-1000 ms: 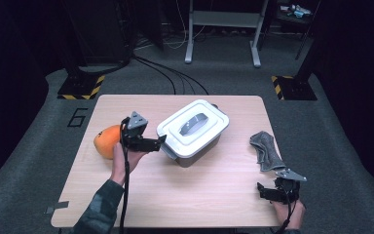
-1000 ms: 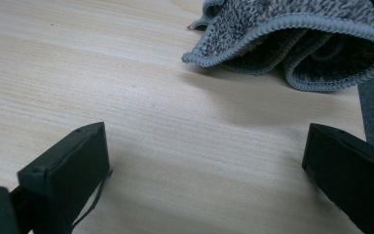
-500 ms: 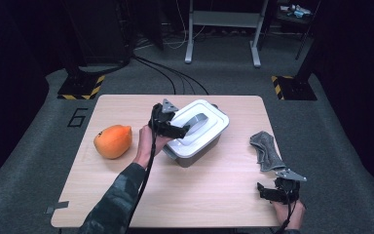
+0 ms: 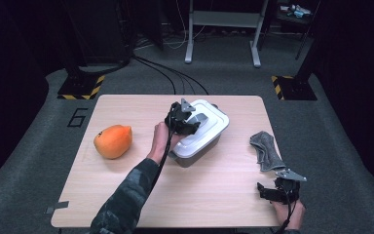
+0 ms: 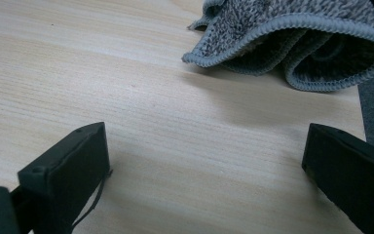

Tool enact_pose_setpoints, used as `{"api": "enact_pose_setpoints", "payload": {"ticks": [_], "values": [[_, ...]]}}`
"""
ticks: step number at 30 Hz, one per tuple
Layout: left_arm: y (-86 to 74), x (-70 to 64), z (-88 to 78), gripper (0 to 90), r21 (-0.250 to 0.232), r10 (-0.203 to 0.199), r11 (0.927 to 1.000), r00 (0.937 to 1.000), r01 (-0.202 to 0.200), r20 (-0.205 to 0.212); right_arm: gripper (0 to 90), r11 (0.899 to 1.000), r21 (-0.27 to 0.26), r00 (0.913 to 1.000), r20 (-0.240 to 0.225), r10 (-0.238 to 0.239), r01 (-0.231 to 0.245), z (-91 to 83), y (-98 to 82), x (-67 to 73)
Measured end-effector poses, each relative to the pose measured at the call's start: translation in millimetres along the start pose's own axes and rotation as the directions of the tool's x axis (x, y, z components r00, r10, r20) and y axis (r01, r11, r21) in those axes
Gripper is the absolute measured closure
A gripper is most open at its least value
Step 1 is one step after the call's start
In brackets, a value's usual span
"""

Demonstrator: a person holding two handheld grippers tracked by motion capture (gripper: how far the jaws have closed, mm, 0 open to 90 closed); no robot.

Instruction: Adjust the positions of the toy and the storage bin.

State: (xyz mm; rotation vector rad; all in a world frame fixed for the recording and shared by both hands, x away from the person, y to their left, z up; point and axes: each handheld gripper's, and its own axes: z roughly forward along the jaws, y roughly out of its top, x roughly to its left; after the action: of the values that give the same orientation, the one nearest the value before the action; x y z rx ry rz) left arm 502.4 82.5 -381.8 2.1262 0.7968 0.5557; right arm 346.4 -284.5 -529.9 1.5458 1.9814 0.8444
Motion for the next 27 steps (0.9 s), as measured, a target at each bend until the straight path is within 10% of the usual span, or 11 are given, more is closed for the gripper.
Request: {"api": "enact_pose_setpoints", "payload": {"ticks": [3,27], "values": [[0.4,-2.6,3.5,65.1,0.015,0.027,0.9995,0.9996,-0.027,0.0,2.6,1.0,0.001,1.0,0.0,0.003,-0.003,-0.1,-0.1,0.4],[-4.5,4.9,-1.5,66.6,0.022,0.051,0.9985,0.9976,-0.05,-0.046,2.7,1.0,0.001,1.0,0.0,0.006,-0.006,-0.2,-0.1,0.6]]}}
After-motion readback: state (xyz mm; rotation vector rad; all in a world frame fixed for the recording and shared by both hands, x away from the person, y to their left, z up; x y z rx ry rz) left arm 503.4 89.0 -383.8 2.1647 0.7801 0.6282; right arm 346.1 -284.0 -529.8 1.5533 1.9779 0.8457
